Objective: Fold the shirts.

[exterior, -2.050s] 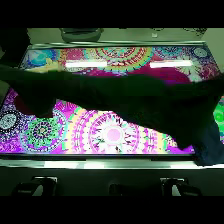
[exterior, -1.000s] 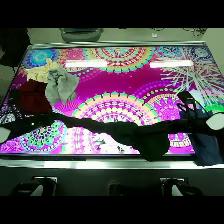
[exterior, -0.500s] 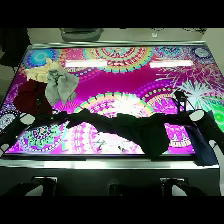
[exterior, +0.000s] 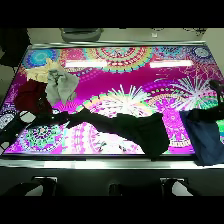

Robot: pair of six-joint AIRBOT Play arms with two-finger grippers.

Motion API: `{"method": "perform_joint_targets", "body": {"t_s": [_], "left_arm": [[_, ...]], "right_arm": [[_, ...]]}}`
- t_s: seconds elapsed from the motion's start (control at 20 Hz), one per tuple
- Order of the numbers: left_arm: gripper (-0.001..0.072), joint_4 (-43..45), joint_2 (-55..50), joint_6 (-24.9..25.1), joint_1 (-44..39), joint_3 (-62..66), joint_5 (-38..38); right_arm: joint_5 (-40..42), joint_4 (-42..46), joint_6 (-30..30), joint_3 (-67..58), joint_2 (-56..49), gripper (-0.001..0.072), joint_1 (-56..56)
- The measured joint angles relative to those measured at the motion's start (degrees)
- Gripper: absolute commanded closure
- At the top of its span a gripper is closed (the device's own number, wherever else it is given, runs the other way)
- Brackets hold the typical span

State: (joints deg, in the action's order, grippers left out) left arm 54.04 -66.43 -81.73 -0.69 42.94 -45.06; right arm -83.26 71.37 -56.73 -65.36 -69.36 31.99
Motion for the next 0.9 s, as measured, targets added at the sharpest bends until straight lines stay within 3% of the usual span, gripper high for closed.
{"method": "perform_joint_targets", "body": {"t_s": [0.2, 0.5, 0.75, 0.8, 0.85, 0.9], "left_arm": [[0.0672, 0.0, 0.0, 1.5, 0.0, 0.0, -2.5], [0.0672, -0.1, 0.0, 2.1, 0.0, 0.0, -3.7], [0.0672, -0.1, 0.0, 2.3, 0.0, 0.0, -3.9], [0.0672, -0.1, 0.0, 2.3, 0.0, 0.0, -3.9], [0.0672, -0.1, 0.0, 2.3, 0.0, 0.0, -3.8], [0.0672, -0.1, 0.0, 2.3, 0.0, 0.0, -3.8]], "right_arm": [[-5.8, -3.0, -0.9, 16.3, 2.6, 0.0084, 4.3], [0.0, -11.1, 1.3, 34.6, 3.9, 0.0096, 5.7], [6.6, -15.3, 2.3, 38.7, 4.1, 0.0223, 5.1], [7.7, -16.1, 2.3, 39.0, 4.1, 0.0294, 4.0], [9.2, -16.5, 2.2, 39.2, 4.1, 0.0516, 2.4], [11.6, -16.4, 1.8, 39.4, 4.1, 0.067, 0.4]]}}
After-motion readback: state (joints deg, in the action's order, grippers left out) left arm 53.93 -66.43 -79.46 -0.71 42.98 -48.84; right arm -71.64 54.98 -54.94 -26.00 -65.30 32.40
